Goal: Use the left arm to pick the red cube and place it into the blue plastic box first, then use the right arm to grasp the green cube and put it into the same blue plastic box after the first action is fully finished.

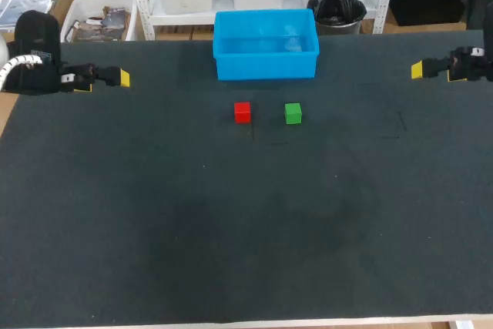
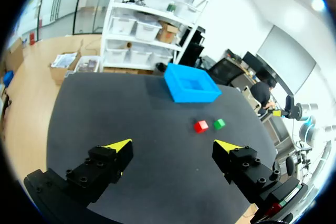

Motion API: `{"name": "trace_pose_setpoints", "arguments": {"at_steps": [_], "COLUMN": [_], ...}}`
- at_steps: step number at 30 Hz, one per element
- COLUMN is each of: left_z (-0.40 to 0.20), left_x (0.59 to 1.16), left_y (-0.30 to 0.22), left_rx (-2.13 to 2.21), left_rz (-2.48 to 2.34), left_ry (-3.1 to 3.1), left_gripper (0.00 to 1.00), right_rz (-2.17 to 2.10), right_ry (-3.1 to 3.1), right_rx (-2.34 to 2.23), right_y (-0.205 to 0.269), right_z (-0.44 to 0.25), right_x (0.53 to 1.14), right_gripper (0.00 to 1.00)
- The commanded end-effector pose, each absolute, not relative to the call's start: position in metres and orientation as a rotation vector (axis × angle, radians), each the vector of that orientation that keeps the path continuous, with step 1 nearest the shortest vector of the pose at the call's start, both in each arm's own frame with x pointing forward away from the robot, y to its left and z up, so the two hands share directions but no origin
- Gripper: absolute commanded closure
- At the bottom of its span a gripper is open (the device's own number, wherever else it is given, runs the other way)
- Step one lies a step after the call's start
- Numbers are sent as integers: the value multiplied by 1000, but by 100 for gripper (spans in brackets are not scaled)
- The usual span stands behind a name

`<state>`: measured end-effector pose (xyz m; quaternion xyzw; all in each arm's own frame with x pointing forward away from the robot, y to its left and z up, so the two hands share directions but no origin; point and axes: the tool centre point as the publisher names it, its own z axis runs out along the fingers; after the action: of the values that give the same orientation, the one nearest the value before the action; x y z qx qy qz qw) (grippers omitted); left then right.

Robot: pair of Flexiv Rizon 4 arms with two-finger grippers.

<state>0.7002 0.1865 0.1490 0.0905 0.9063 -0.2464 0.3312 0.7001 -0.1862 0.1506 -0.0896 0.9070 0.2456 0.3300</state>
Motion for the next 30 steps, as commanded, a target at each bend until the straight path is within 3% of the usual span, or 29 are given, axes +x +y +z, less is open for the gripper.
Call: {"name": "trace_pose_setpoints", "arguments": {"at_steps": [1,30], "left_z": [149,166], "left_x": [701,718], "left_y": [184,117], "left_rx": [238,157], "left_rz": [-634,-296], "left_ry": [2381,2597], "left_gripper": [0,0], "right_rz": [642,642], "right_ry": [2372,2372], "right_rx": [-234,-234], "right_y": [-186,-186], "right_z": [150,150], "right_x": [700,700], "right_gripper": [0,0]}}
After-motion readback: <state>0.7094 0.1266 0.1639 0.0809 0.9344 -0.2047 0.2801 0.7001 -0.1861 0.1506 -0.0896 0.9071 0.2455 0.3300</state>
